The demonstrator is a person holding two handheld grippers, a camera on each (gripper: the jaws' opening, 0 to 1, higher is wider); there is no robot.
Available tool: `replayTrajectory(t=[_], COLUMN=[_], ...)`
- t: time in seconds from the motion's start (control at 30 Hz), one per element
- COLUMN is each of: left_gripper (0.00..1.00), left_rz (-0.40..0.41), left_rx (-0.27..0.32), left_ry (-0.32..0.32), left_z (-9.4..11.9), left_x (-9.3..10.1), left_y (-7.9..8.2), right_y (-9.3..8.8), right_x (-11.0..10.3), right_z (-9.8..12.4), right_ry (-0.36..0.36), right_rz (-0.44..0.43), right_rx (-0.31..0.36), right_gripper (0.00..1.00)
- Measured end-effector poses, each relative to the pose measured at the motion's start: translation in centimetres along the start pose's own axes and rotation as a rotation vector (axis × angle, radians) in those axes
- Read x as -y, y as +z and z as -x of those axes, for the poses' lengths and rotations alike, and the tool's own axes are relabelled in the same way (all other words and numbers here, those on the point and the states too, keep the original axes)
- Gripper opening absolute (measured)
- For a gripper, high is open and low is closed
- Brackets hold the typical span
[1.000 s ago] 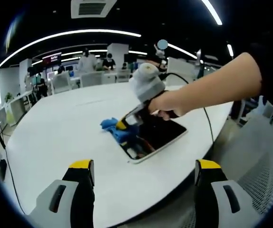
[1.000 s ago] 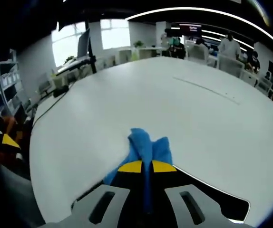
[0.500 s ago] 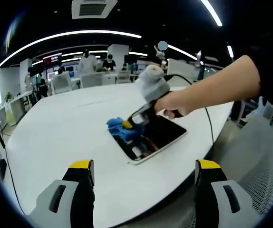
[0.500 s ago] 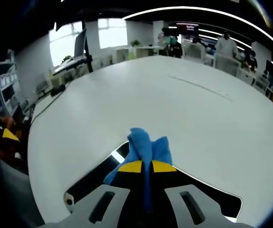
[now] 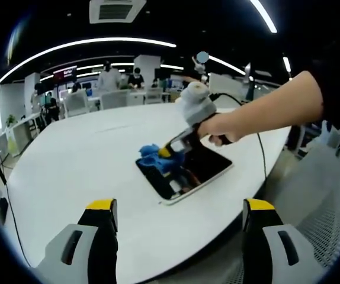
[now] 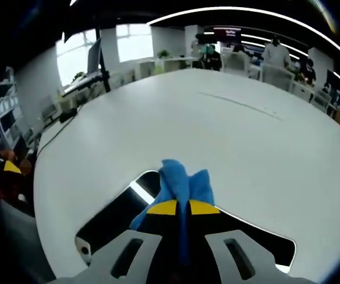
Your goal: Wipe the mirror surface with the cleaning cloth until all visible marks leave the cleaned area.
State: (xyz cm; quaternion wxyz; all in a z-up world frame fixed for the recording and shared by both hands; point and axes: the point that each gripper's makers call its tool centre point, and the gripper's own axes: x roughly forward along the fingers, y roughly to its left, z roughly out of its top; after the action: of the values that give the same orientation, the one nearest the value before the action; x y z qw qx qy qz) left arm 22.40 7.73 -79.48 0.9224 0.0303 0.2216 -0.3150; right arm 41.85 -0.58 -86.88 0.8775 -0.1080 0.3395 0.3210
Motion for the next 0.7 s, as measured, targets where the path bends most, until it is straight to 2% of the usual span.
replayTrajectory(t=[0.4, 0.7], left_gripper=[0.87, 0.86], left_rz=[-0.003, 0.0], left_rx=[0.006, 0.008], left_ry=[-0.005, -0.007], left_z=[0.0, -0.1], left_x=[0.1, 0.1], left_y=[0.1, 0.1], right_y=[-0.2, -0.7], right_x=[0.1, -0.8], right_z=[0.0, 0.7], right_ry=[0.02, 0.04], right_rz=[0.009, 0.005], right_rx=[-0.009, 0.027], right_gripper=[0.0, 0.0])
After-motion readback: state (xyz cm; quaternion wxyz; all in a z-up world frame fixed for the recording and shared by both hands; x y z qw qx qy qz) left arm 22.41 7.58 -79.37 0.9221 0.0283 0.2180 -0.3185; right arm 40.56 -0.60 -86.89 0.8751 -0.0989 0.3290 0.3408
